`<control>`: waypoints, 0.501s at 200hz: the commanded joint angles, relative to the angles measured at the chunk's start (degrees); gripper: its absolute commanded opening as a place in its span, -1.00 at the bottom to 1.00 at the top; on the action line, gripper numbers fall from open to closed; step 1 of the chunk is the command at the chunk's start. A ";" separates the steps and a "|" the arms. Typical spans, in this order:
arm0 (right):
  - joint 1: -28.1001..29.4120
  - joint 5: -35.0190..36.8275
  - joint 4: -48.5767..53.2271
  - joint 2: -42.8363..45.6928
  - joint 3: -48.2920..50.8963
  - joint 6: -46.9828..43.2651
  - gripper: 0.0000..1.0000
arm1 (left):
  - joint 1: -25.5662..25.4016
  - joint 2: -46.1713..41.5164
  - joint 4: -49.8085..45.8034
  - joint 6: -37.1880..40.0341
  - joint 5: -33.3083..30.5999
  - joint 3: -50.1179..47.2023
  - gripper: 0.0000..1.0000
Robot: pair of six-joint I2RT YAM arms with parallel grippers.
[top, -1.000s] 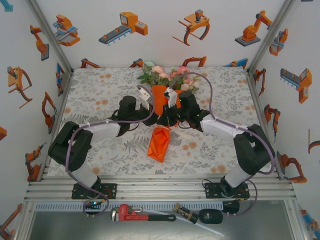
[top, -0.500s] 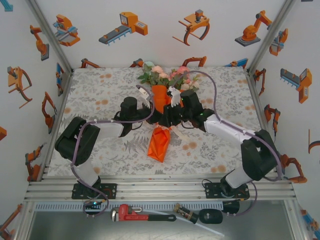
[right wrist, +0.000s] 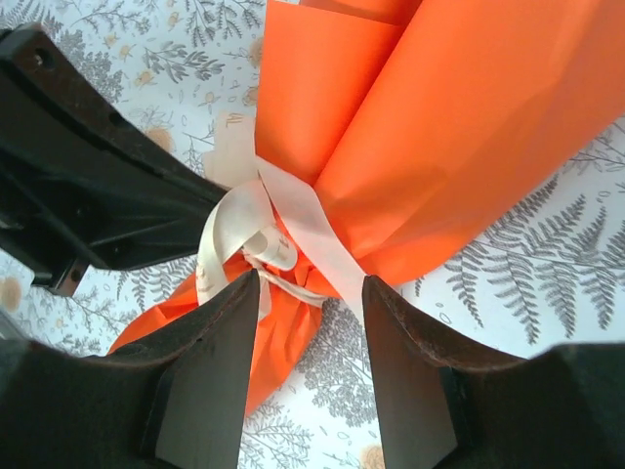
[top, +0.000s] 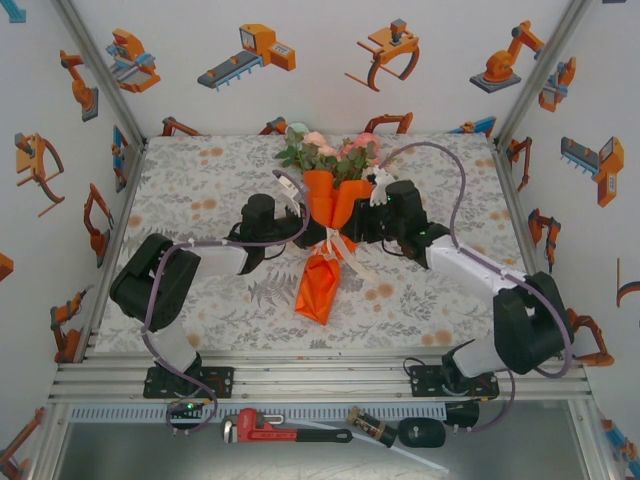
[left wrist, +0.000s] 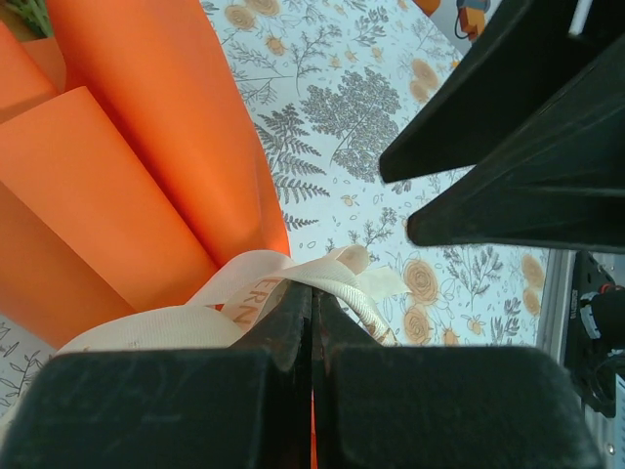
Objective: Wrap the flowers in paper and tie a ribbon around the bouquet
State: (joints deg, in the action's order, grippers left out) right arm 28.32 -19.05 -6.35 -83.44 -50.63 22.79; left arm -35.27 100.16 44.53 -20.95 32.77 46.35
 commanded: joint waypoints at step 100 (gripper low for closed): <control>0.21 -8.65 -6.23 -6.73 -3.11 2.34 -0.33 | -0.41 -2.24 -0.49 1.68 2.58 0.06 -1.00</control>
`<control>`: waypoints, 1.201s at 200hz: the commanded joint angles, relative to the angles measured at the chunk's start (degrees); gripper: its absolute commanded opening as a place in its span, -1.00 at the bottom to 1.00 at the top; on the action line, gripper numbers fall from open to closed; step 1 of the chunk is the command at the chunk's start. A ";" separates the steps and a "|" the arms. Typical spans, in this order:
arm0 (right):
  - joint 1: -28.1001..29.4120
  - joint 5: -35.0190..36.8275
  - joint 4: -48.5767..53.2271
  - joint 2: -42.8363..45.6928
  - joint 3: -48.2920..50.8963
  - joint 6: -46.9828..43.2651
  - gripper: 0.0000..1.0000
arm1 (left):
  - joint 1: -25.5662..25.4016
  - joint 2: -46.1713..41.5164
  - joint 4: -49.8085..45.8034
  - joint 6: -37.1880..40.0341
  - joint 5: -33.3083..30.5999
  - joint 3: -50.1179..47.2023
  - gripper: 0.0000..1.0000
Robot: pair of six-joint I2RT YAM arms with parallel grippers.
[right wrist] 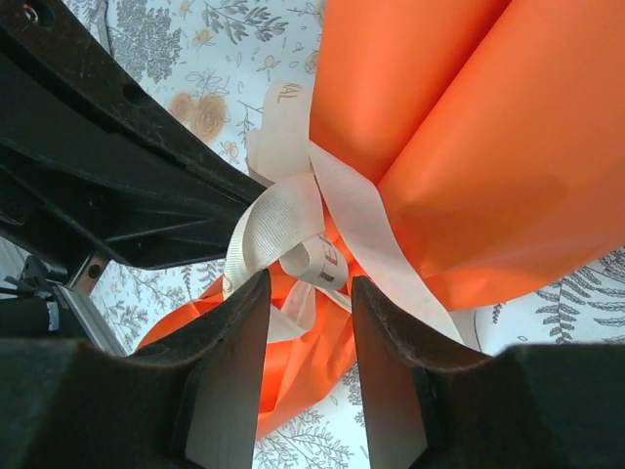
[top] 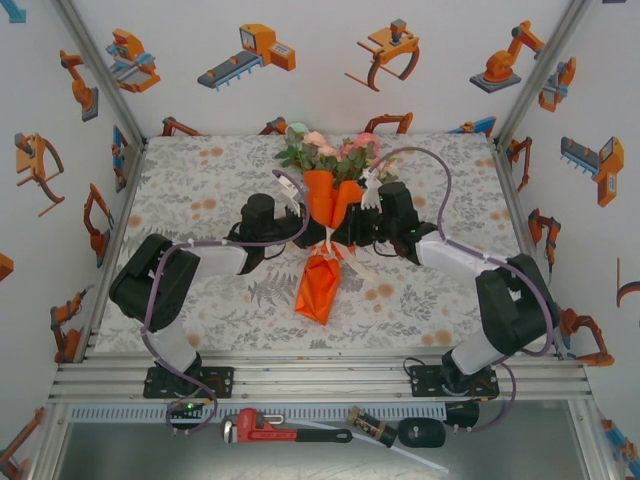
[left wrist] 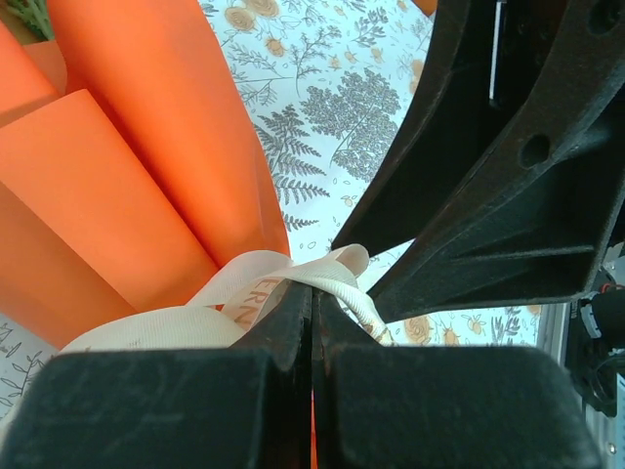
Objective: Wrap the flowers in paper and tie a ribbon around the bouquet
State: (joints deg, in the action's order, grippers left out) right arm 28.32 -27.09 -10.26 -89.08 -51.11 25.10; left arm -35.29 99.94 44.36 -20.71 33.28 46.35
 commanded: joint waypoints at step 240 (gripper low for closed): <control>0.24 4.04 7.01 5.12 -2.75 -6.55 -1.00 | 8.49 -4.70 -18.70 -8.46 -15.55 -3.04 -0.31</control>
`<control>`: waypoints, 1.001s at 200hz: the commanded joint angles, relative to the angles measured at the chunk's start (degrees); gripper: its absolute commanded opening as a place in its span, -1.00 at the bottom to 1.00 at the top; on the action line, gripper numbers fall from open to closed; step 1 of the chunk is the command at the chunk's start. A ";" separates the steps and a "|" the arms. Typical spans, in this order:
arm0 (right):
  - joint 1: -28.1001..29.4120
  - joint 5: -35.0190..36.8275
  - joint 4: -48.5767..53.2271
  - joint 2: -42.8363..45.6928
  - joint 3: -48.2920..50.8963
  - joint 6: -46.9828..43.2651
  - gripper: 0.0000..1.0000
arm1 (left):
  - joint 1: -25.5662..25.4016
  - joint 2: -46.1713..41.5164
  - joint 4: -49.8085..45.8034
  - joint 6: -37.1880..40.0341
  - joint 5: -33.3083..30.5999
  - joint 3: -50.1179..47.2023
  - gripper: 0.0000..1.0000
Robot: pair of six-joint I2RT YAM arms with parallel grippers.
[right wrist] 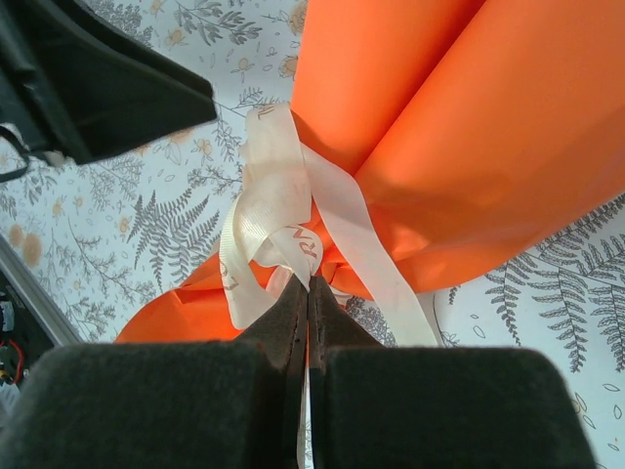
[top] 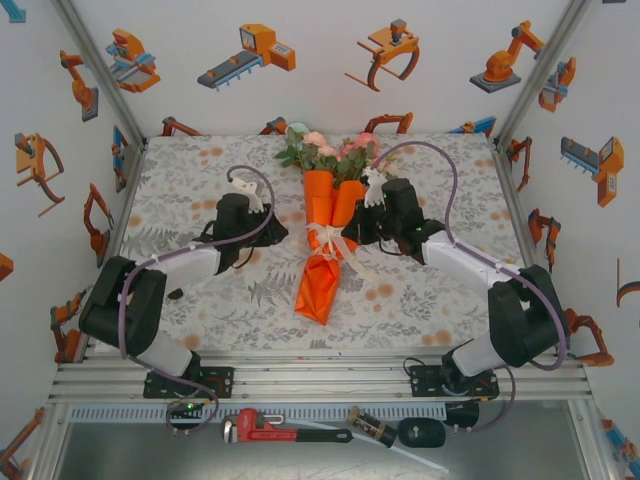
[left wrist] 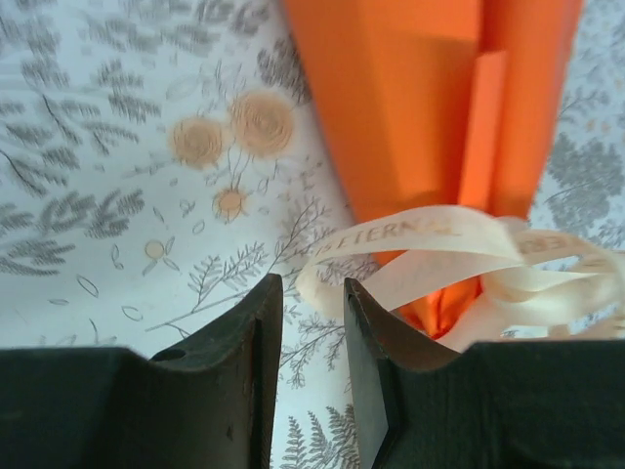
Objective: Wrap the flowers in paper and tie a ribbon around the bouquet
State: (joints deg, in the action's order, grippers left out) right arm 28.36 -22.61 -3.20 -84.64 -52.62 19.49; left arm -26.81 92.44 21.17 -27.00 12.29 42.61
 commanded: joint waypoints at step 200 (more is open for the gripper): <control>0.19 4.72 6.82 3.73 -3.52 -6.46 -1.00 | -0.38 1.70 -12.29 0.86 -9.96 8.47 -1.00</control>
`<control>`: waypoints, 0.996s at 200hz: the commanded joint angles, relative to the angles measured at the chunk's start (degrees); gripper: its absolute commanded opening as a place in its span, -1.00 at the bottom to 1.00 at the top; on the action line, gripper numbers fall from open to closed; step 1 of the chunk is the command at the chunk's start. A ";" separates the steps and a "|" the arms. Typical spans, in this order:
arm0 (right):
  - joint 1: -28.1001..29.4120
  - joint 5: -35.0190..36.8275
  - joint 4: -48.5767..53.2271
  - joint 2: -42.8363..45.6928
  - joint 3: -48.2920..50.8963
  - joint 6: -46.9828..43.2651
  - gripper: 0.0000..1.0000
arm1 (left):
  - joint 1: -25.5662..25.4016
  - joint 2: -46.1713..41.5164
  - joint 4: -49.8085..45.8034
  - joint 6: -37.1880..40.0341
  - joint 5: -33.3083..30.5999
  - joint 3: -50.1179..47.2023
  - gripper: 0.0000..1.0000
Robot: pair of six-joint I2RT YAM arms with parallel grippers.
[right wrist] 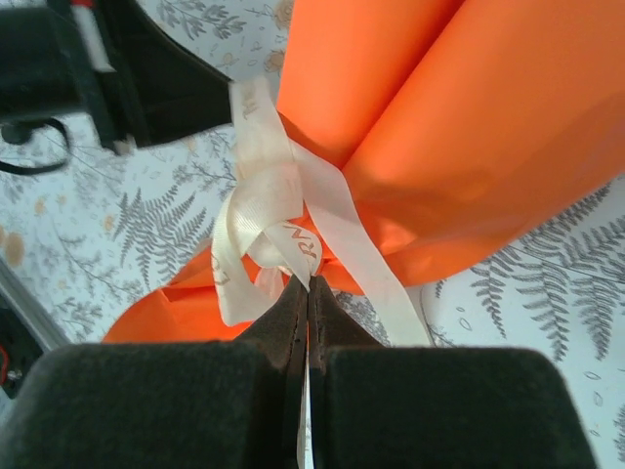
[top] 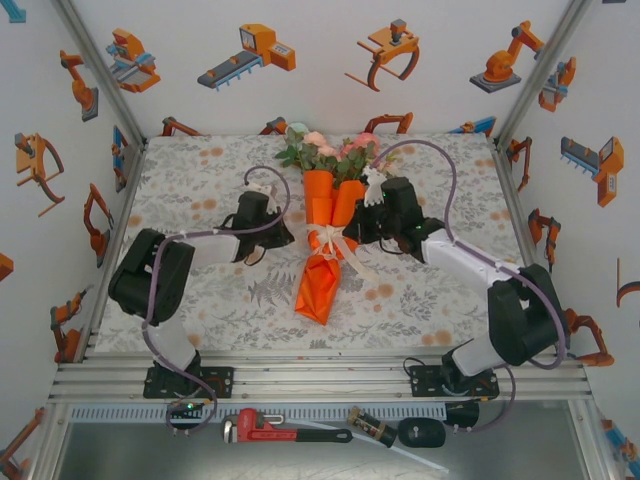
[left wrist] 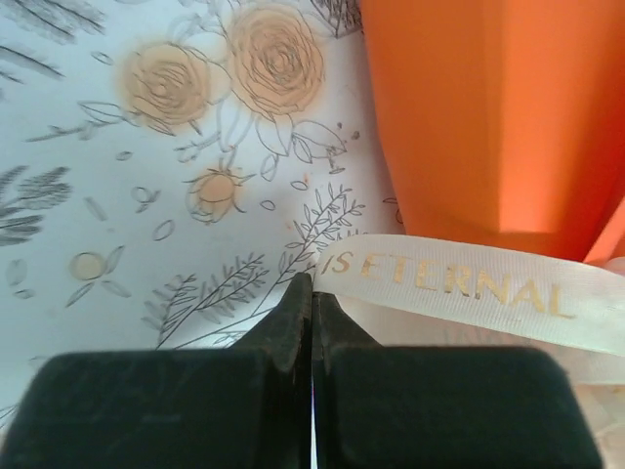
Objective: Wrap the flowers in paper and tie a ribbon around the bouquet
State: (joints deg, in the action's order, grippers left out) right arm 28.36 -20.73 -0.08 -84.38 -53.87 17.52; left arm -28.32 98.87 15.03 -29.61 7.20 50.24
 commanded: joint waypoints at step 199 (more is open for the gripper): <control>-0.06 7.01 10.52 4.70 1.23 -8.74 -1.00 | 3.31 -9.09 -6.37 6.77 -3.46 -1.84 -1.00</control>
State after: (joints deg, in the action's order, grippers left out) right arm 28.29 -3.14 14.72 -78.61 -54.54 5.72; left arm -25.32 90.94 6.87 -24.10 0.32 49.04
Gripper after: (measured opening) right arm 0.003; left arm 0.008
